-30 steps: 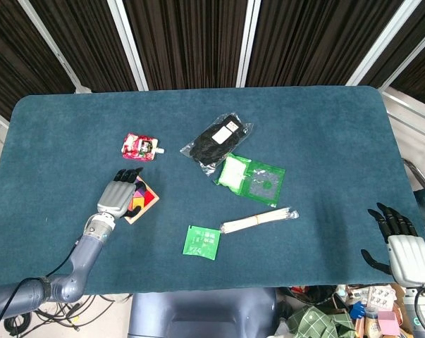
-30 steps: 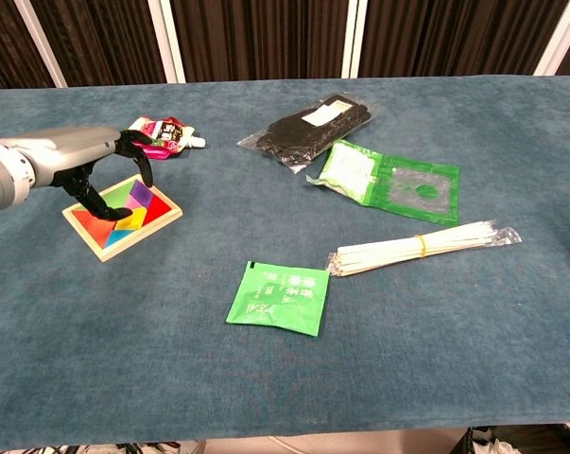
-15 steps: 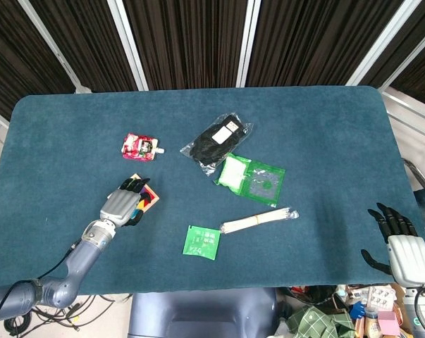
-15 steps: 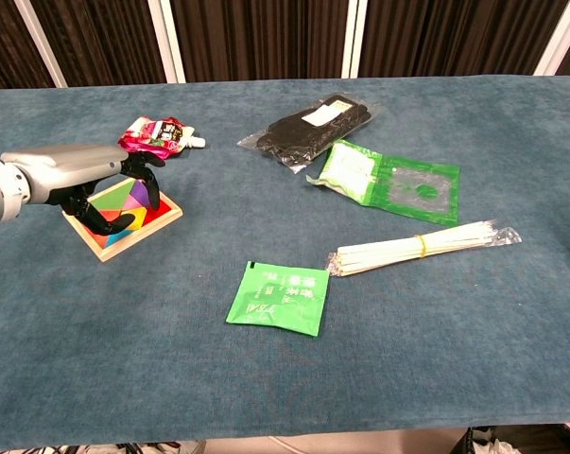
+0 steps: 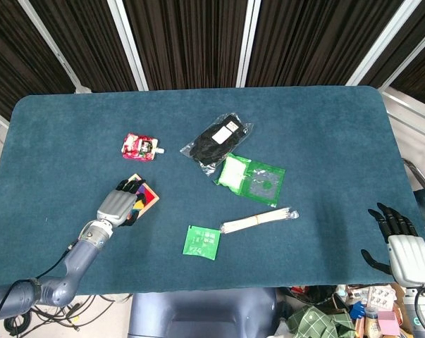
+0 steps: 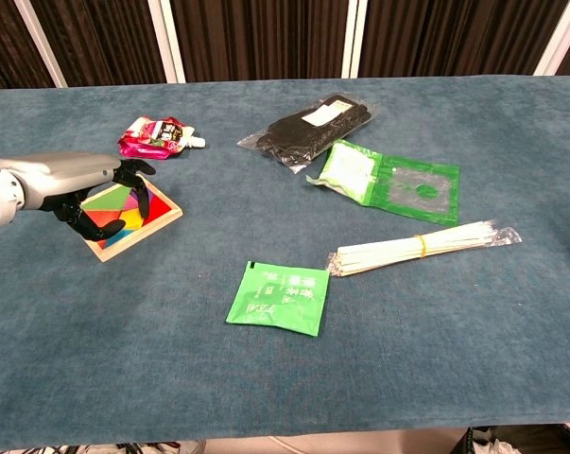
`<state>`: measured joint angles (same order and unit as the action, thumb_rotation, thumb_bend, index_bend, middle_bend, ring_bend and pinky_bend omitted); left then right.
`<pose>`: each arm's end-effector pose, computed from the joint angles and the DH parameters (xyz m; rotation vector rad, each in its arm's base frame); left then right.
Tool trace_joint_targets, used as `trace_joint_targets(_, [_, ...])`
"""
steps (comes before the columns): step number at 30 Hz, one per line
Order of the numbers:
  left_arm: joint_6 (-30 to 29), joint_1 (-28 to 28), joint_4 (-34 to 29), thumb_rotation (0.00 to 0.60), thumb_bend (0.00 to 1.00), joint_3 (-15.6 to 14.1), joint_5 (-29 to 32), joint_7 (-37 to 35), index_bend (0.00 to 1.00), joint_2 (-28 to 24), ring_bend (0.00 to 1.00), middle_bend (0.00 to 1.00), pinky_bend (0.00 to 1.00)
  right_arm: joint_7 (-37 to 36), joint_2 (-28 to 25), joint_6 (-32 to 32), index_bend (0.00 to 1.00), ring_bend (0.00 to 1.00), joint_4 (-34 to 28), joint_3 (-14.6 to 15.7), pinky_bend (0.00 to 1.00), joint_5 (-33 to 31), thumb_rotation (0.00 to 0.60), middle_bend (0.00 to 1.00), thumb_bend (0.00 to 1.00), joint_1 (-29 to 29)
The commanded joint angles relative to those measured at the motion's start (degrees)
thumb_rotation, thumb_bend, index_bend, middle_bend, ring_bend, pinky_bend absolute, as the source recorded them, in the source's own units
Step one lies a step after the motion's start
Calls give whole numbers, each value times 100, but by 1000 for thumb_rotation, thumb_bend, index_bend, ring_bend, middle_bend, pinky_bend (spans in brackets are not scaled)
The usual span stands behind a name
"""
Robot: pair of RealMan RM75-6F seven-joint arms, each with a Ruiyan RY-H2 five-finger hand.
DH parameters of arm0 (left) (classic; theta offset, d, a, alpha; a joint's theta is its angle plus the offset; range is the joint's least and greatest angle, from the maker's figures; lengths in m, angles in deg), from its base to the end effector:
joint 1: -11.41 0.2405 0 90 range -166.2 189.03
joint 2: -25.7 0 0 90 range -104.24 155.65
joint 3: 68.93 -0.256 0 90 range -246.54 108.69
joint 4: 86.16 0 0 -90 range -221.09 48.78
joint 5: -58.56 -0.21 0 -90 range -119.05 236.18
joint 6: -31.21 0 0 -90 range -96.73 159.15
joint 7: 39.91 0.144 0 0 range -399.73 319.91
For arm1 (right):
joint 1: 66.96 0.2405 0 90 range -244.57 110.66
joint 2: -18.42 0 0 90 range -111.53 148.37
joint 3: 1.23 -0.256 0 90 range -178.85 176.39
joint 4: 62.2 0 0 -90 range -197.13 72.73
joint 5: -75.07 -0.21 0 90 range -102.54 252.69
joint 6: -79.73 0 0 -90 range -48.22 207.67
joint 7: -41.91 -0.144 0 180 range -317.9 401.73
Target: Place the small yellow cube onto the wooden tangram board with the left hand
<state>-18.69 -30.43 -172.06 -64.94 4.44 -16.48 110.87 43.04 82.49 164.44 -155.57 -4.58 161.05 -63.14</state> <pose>-0.1989 0.3254 -0.0201 -1.9144 -1.0660 -0.6457 -0.3103 -0.1769 0.1580 1.3760 -0.9114 0.8952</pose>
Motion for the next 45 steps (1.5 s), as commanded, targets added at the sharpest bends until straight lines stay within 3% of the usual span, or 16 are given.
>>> trace_joint_targets(1, [17,-1,15,600,527,-21,11,13,386,-14,0,0,0,2,3,1,147,75,1,-1,129,-4,600,46,169,-2])
trace_joint_targets(11, [48,4,21,600,526,-45,48,-11,384,-70,0,0,0,2,4,0,147,75,2,-3,129,-5,600,46,168,0])
trace_joint_targets(17, [-132,16,-169,600,523,170,-100,-255,350,-178,0,0,0,0,3,-4,147,75,2,-6,129,-7,600,46,169,3])
trace_joint_targets(23, [-526,146,-888,600,422,424,-433,-593,99,-654,0,0,0,-1,2,-9,147,75,2,-15,129,-30,600,46,169,4])
trace_joint_targets(26, [-953,363,-1357,600,333,420,-615,-562,61,-1051,0,0,0,-5,-1,7,147,75,-2,-20,129,-28,600,46,169,-1])
trace_joint_targets(35, [-2807,1518,-2592,600,305,-39,-1563,-255,60,-2310,0,0,0,4,2,71,147,75,21,-2,129,72,600,46,168,-8])
trace_joint_targets(45, [-3970,2733,-2616,600,304,-878,-2855,-875,42,-3093,0,0,0,-51,45,184,147,75,94,17,129,245,600,46,168,-10])
